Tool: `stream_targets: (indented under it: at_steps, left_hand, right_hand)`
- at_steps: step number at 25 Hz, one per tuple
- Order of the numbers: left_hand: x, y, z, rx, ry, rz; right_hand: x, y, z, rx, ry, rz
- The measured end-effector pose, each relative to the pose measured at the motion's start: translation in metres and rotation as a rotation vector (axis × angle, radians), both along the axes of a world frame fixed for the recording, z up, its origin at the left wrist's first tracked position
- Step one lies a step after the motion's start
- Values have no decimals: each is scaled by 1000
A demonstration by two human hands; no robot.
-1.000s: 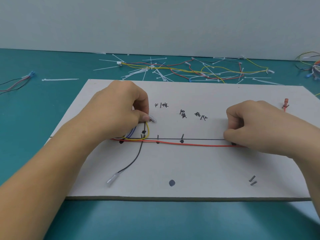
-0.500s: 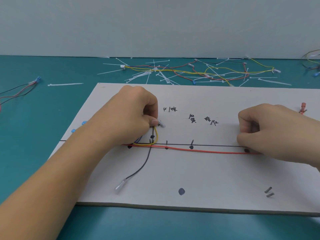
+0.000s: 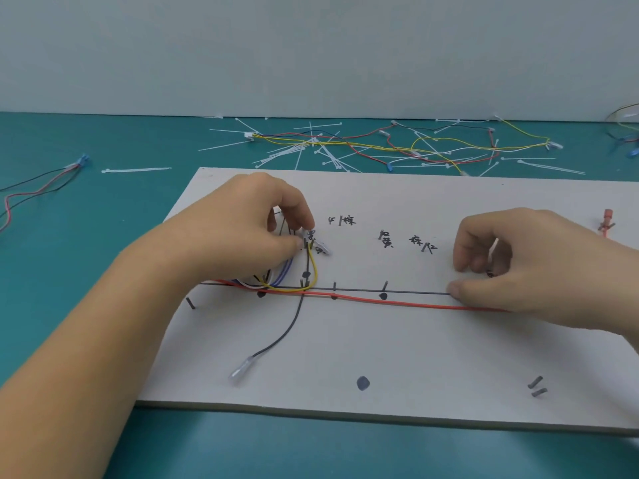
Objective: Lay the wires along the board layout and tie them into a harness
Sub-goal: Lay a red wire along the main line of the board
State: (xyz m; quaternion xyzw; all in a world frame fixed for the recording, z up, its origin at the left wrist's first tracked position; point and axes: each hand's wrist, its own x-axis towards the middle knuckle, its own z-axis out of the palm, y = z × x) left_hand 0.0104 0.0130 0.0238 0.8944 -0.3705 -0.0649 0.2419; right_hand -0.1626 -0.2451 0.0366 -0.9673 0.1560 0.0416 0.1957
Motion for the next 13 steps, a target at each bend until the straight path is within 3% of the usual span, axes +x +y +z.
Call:
stream_targets:
  at_steps: [6, 13]
  left_hand:
    - [3, -3, -7, 7, -36, -14]
    - [2, -3, -9, -10, -53, 8]
  right_hand:
    - [-4, -16, 6, -3, 96, 4]
    - [-4, -18, 9, 50, 63, -36]
